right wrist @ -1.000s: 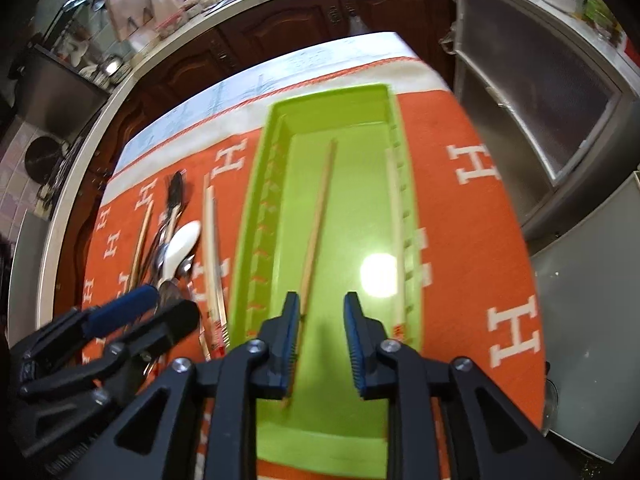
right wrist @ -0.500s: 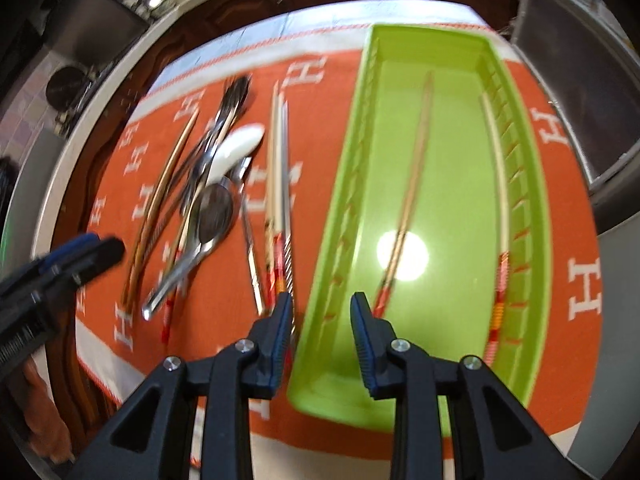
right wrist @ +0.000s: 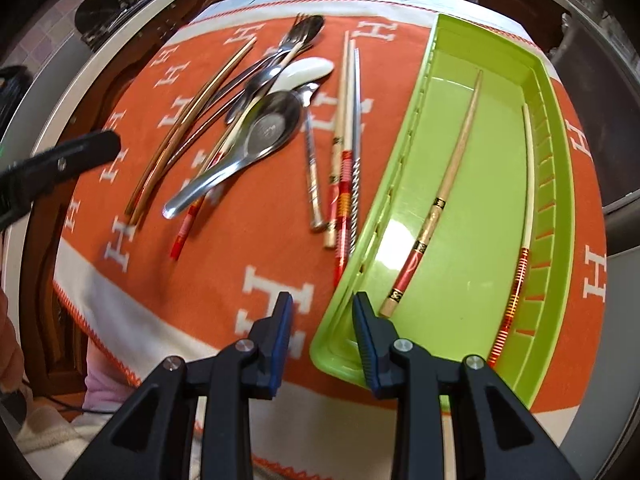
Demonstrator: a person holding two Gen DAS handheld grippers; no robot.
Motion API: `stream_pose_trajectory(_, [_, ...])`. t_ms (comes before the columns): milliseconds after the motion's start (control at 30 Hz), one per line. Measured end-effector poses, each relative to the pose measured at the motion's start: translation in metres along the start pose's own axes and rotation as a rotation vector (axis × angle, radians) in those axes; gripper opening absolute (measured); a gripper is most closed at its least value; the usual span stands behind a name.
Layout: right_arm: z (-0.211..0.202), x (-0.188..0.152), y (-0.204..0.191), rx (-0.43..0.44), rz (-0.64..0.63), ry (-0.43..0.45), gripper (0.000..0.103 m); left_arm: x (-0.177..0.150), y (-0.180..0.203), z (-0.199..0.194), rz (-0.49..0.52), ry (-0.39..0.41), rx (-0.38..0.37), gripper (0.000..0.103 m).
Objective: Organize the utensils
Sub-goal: 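Move both open tools back over the utensil pile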
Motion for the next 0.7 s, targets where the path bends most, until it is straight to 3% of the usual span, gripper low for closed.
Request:
stream_pose_trajectory(167, [-0.014,0.000,0.000,-0.010,0.036,0.023,0.032,-0.002,-0.010,-0.009,-0.008,0.013,-0.015,0.049])
stream_pose_trajectory(400, [-0.056,0.015,0.006,-0.089,0.073,0.126,0.032,-0.001,-0.032,-0.019,-0.023,0.035,-0.012,0.049])
stream_pose_trajectory(567, [-0.077,0.035,-0.009,-0.116,0.056,0.214,0.042,0.004,-0.061,-0.019,-0.056,0.041,-0.006,0.049])
stream_pose_trajectory(700, [-0.077,0.053,-0.027,-0.107,0.041,0.246,0.045,0.012,-0.083,-0.013,-0.066,0.030,0.012,0.049])
Point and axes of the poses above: each gripper's, at about its wrist camera, not at the fingertips, and z roughly the way its jaws point, y to its right, x to its top, the point moved 4 cm from there along z, roughly the way its jaws point, and after that the axes turned 9 degrees about y, right-handed, at the moved point
